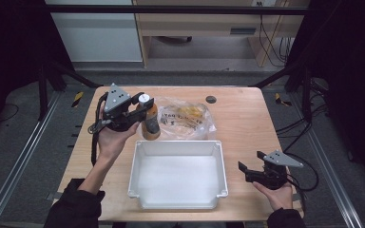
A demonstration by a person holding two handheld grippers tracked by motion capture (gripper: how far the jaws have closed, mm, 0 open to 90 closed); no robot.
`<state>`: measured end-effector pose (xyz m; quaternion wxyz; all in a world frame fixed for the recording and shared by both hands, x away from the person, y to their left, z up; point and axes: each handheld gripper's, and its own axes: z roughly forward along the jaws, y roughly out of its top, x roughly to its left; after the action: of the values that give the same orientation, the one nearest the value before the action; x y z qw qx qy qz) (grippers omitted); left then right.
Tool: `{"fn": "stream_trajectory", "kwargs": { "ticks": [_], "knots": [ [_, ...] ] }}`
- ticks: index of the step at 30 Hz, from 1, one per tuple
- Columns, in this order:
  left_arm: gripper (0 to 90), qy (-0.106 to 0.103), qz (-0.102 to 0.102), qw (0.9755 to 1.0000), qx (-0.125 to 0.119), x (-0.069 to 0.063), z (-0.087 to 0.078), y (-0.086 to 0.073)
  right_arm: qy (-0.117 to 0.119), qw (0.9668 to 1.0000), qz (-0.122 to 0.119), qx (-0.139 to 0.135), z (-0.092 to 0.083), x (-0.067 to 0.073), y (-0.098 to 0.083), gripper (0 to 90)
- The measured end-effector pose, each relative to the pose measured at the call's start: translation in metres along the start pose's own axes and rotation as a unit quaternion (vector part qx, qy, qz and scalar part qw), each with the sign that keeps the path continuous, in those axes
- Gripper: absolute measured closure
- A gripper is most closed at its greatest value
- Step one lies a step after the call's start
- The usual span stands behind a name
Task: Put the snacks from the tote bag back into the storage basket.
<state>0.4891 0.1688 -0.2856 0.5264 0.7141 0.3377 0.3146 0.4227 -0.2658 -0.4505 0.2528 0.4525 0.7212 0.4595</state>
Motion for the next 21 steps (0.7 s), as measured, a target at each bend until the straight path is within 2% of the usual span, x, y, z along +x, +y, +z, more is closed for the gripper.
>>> {"fn": "stream_trajectory", "kwargs": {
  "ticks": [1, 11, 19, 21],
  "knots": [
    [58.7, -0.004, -0.005, 1.0000, 0.002, -0.002, -0.002, -0.002, 0.000, 1.0000, 0.000, 0.000, 0.000, 0.000, 0.000, 15.1],
    [58.6, -0.020, -0.001, 0.9998, -0.005, -0.008, -0.018, -0.016, -0.001, 1.0000, 0.000, 0.000, 0.000, 0.000, 0.000, 15.1],
    [58.7, -0.028, -0.012, 0.9995, 0.007, -0.010, -0.028, -0.035, -0.001, 1.0000, 0.001, 0.001, 0.000, 0.001, 0.000, 15.2],
    [58.7, -0.029, -0.010, 0.9995, 0.011, -0.010, -0.030, -0.038, -0.002, 1.0000, 0.001, 0.001, 0.000, 0.000, 0.000, 15.1]
  ]
}}
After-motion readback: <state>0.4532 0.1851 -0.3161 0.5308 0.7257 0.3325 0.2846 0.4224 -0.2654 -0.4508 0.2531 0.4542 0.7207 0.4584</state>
